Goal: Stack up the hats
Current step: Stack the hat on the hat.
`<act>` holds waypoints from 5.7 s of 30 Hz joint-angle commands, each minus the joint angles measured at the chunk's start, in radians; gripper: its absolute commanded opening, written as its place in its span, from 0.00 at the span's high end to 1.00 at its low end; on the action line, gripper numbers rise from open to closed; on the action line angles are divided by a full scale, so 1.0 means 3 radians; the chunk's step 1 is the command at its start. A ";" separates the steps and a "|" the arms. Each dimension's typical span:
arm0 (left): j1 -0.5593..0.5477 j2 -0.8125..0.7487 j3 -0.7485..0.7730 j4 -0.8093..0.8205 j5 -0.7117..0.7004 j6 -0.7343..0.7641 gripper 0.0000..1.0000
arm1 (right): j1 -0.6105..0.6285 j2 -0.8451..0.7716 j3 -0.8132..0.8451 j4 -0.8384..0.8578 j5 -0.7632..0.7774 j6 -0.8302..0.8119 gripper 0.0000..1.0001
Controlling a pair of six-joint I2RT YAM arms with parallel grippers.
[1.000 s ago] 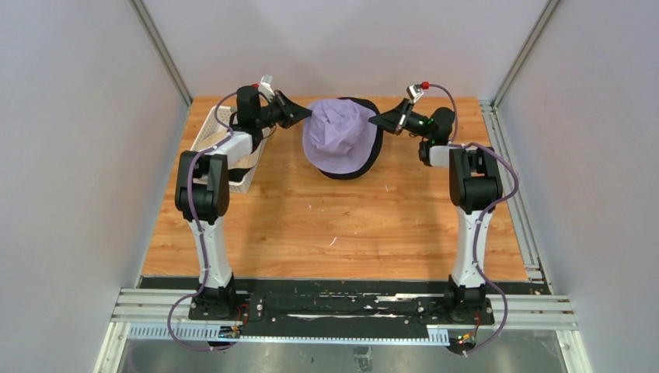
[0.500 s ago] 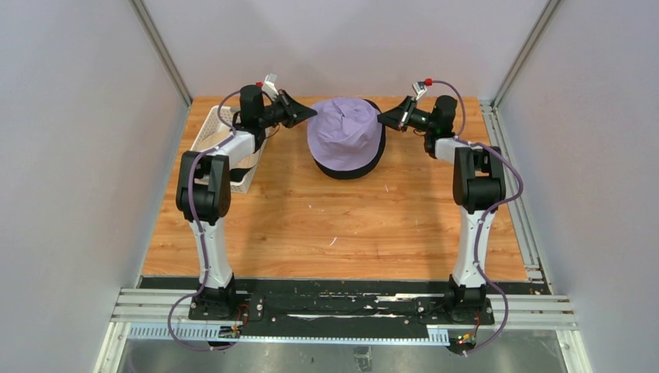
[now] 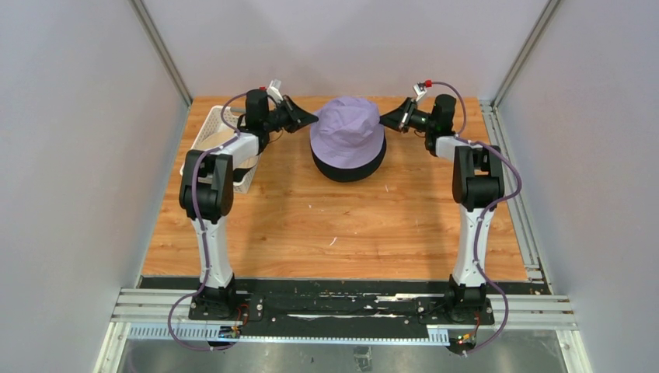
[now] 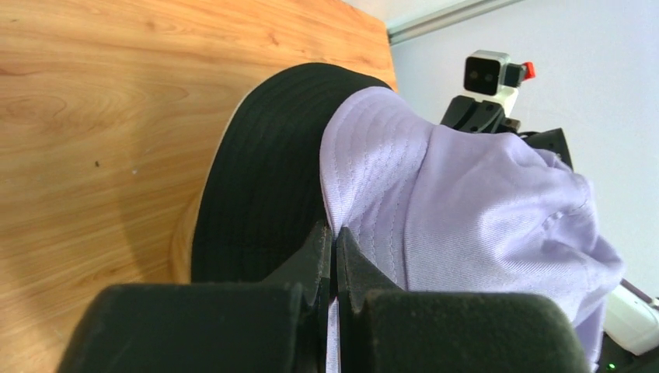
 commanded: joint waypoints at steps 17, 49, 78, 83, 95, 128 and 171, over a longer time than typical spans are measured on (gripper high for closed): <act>0.0059 -0.0294 -0.0676 -0.0509 -0.0563 0.0564 1.00 | -0.0171 -0.0044 -0.0503 -0.0270 0.0347 -0.0439 1.00; 0.0130 -0.0774 -0.0796 -0.0842 -0.0701 0.0937 0.66 | -0.0163 -0.0481 -0.0935 -0.0340 0.0402 -0.0697 0.70; -0.0273 -0.2684 -0.3139 0.1252 -0.0531 -0.0501 0.28 | -0.0258 -0.1945 -0.1400 -0.1053 0.0903 -0.1240 0.40; -0.0309 -0.2158 -0.3513 0.2598 -0.0644 -0.0978 0.28 | -0.0258 -0.2068 -0.1484 -0.0939 0.0856 -0.1150 0.41; -0.0521 -0.1097 -0.3434 0.3994 -0.0801 -0.1377 0.30 | -0.0253 -0.2205 -0.1539 -0.0926 0.0823 -0.1153 0.41; -0.0646 -0.0714 -0.3031 0.4017 -0.1051 -0.1296 0.71 | -0.0248 -0.2316 -0.1614 -0.0870 0.0774 -0.1148 0.41; -0.0434 -0.0120 -0.2818 0.4007 -0.0766 -0.1406 1.00 | -0.0095 -0.1562 -0.1346 -0.0327 0.0242 -0.0417 0.44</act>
